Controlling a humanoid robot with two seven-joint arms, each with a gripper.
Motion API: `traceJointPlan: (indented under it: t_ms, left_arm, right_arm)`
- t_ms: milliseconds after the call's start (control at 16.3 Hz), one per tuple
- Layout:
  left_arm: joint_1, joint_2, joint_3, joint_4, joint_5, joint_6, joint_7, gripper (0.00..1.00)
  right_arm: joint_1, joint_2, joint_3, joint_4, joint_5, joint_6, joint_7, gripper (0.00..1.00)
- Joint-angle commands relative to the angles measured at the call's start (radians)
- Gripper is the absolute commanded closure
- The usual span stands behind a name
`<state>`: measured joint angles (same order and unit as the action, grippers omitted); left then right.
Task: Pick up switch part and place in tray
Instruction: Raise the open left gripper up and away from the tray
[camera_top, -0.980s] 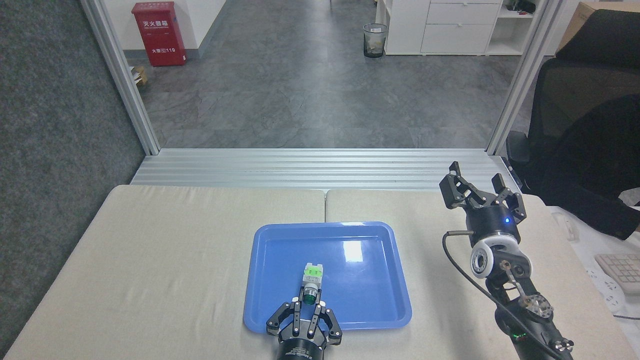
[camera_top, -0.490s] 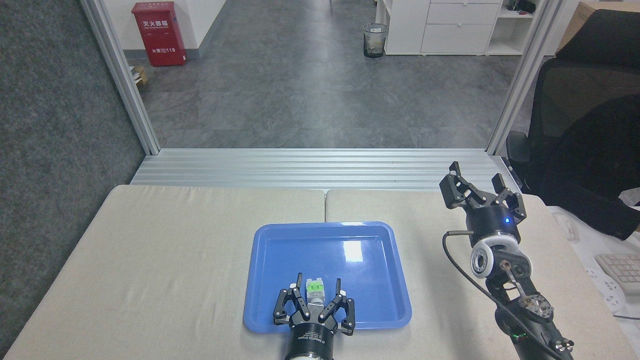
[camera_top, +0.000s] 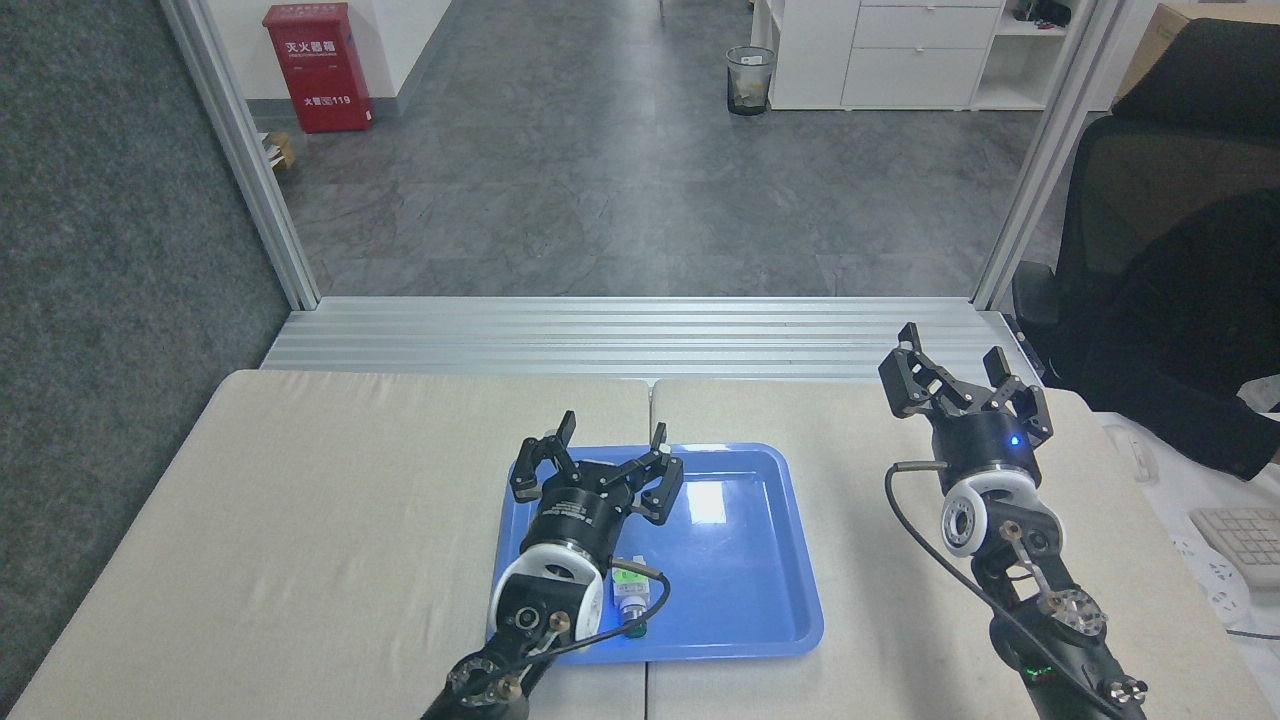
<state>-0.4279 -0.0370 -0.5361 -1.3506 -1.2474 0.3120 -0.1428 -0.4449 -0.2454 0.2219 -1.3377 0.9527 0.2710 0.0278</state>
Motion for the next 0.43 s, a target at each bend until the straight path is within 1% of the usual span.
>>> traceJointPlan:
  t_ms: [0, 61, 245, 306, 367]
  left_arm:
    - [-0.069, 0.190, 0.498, 0.045, 0.302, -0.302, 0.008, 0.00]
    - [-0.054, 0.195, 0.546, 0.059, 0.333, -0.347, 0.008, 0.00]
    - [-0.063, 0.215, 0.551, 0.145, 0.322, -0.357, 0.029, 0.00]
    - [-0.055, 0.235, 0.551, 0.149, 0.322, -0.355, 0.029, 0.00]
    - [-0.049, 0.239, 0.551, 0.149, 0.322, -0.355, 0.029, 0.00]
  right_arm:
    - [0.000, 0.000, -0.001, 0.000, 0.000, 0.001, 0.000, 0.00]
    - [0.000, 0.000, 0.000, 0.000, 0.000, 0.001, 0.000, 0.00]
    - [0.000, 0.000, 0.000, 0.000, 0.001, 0.001, 0.000, 0.00]
    - [0.000, 0.000, 0.001, 0.000, 0.000, 0.001, 0.000, 0.00]
    - [0.000, 0.000, 0.001, 0.000, 0.000, -0.001, 0.000, 0.00]
